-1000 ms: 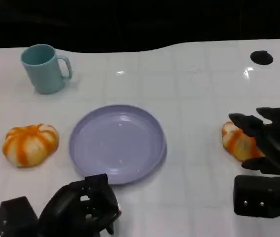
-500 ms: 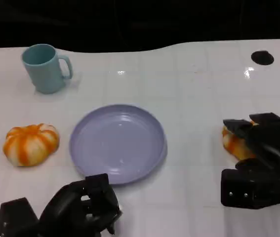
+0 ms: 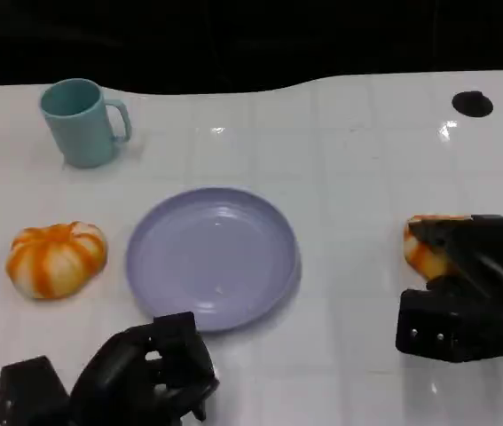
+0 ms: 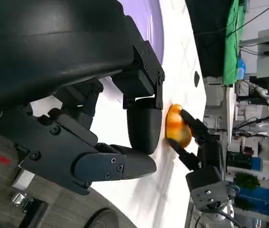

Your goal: Grasp the bread from the table and place it into the plate.

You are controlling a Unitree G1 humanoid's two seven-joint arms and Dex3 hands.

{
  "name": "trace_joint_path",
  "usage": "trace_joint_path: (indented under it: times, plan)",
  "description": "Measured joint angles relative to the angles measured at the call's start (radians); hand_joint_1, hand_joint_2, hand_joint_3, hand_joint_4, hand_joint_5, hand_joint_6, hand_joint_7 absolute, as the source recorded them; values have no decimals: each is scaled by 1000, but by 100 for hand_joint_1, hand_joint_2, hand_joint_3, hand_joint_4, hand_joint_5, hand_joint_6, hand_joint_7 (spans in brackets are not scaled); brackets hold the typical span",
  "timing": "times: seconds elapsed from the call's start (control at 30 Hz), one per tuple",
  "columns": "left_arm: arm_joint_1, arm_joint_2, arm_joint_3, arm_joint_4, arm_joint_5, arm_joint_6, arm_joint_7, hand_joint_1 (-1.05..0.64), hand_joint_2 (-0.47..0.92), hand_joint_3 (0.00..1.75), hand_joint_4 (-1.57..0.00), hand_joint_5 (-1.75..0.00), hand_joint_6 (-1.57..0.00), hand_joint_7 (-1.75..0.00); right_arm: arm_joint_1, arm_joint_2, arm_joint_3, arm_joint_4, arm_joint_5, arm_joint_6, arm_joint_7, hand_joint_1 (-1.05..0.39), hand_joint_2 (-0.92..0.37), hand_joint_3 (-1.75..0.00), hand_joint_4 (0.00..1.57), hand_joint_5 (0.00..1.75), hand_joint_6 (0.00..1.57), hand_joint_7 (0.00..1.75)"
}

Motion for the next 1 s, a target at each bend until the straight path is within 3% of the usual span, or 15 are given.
trace_joint_path:
  times: [0.07,0.13,0.2,0.27,0.33,0.4,0.6,0.77,1.0]
  plan:
    - [1,0,0,-2,-1,1,0,-52,67,63,-80,-175,-77,-138,0,-4,1,23,2,-48,-57,-15,-89,-11,90,164,125,26]
    - [1,0,0,-2,-1,1,0,-52,67,63,-80,-175,-78,-138,2,-6,1,49,2,-106,-124,-16,-90,-11,89,172,127,28]
    - [1,0,0,-2,-1,1,0,-51,67,64,-80,-175,-78,-138,2,-7,1,65,3,-148,-184,-15,-86,-20,89,174,110,71]
    - [2,0,0,-5,-1,4,0,-51,67,64,-80,-175,-78,-138,2,-6,1,80,5,-185,-237,-12,-76,-41,89,175,88,129]
    - [2,0,-1,-6,-1,5,0,-51,67,65,-80,-175,-78,-138,2,-6,1,92,11,-219,-282,-10,-62,-70,90,175,80,153]
    - [2,0,-1,-7,-1,5,0,-51,67,65,-80,-175,-78,-138,1,-4,1,98,15,-245,-324,-9,-52,-90,91,175,81,151]
    - [3,0,-2,-14,-1,11,0,-52,65,65,-80,-175,-77,-138,3,3,1,54,17,-270,-370,-4,-37,-114,94,175,84,151]
    - [5,0,-2,-18,-2,14,0,-53,65,66,-81,-175,-78,-139,24,23,-1,-69,38,-288,-347,2,-31,-123,96,175,84,154]
    - [16,1,-2,-30,-2,23,0,-52,65,67,-80,-175,-77,-138,59,50,0,-174,70,-354,-292,-4,-22,-143,98,175,86,155]
